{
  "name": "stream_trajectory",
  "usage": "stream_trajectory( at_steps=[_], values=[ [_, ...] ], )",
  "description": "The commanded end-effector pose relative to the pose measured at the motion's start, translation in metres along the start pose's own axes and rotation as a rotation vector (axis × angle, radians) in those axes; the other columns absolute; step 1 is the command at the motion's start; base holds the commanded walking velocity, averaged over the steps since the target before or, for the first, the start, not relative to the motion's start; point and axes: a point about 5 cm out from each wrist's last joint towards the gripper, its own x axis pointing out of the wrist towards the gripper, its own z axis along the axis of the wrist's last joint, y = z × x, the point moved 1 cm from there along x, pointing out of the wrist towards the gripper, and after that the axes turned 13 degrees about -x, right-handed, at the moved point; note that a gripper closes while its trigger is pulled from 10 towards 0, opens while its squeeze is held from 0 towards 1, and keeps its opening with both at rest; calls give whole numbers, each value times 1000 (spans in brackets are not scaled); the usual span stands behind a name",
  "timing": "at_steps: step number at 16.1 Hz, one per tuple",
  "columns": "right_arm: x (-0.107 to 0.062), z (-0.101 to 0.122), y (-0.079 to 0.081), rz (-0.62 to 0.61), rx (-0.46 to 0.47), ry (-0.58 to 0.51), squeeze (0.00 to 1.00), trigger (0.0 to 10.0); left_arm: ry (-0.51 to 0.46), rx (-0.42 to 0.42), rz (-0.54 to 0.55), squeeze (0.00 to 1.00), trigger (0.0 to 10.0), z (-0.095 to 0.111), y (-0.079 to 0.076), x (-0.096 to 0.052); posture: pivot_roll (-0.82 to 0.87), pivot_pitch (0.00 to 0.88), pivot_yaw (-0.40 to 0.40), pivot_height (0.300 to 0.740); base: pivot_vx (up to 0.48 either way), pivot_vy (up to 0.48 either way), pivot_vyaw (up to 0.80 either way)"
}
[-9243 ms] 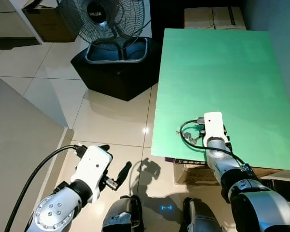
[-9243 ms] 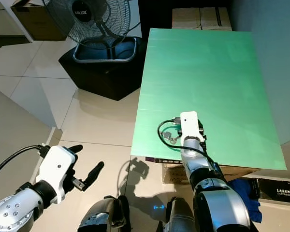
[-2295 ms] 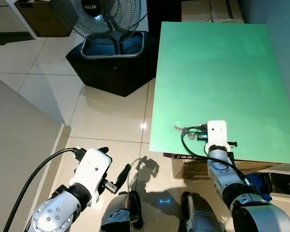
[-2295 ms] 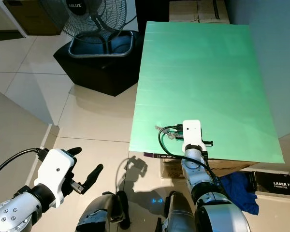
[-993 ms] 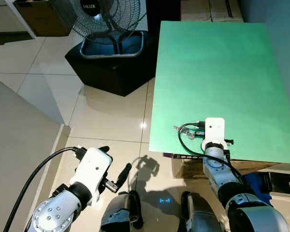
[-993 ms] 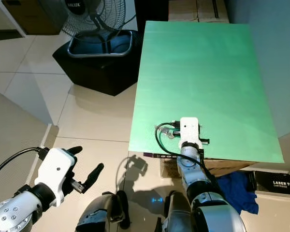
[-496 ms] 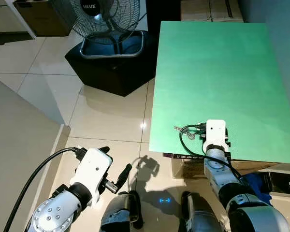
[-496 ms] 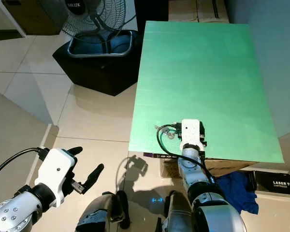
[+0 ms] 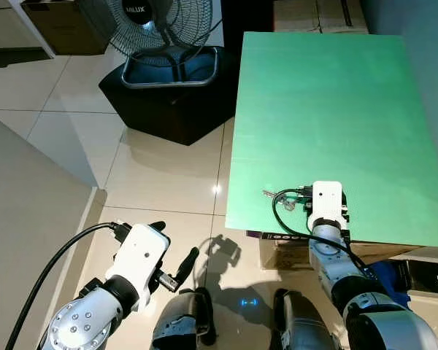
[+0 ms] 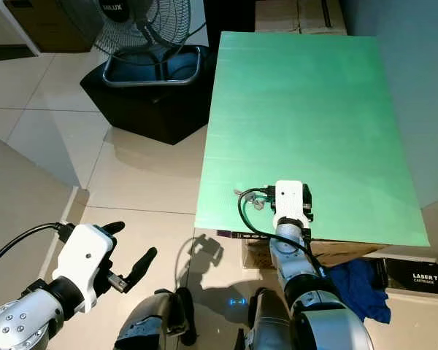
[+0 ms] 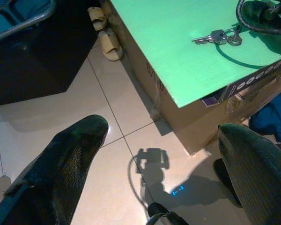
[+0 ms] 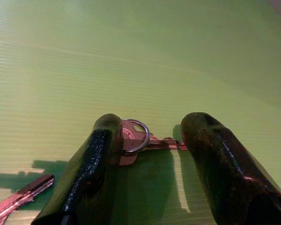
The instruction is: Hang keys on a hook
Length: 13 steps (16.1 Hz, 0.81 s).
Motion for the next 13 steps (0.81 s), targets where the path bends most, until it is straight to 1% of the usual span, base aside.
stream_trajectory(
  at_steps=[1, 2, 5, 7, 11, 13],
  values=[
    [-8, -18, 5, 25, -19, 70, 0, 10000, 15, 8, -1, 0, 10000, -2, 0, -3, 70, 301, 131, 713, 0, 0, 0],
    [-10, -20, 5, 31, -5, 79, 0, 0, 13, 9, 0, 0, 10000, -1, 0, -4, 74, 306, 132, 713, 0, 0, 0],
    [-11, -23, 6, 37, 13, 93, 0, 0, 13, 10, 0, 0, 10000, -1, 0, -4, 74, 306, 132, 713, 0, 0, 0],
    [-14, -31, 6, 29, 119, 150, 0, 0, 11, 13, -3, 0, 10000, 1, 1, -5, 80, 313, 140, 713, 0, 0, 0],
    [-16, -33, 6, 32, 131, 157, 0, 0, 14, 18, -5, 0, 10000, 2, 1, -6, 83, 315, 145, 713, 0, 0, 0],
    [-14, -29, 5, 22, 142, 136, 0, 0, 13, 19, -4, 0, 10000, 2, 1, -5, 83, 316, 145, 713, 0, 0, 0]
  ],
)
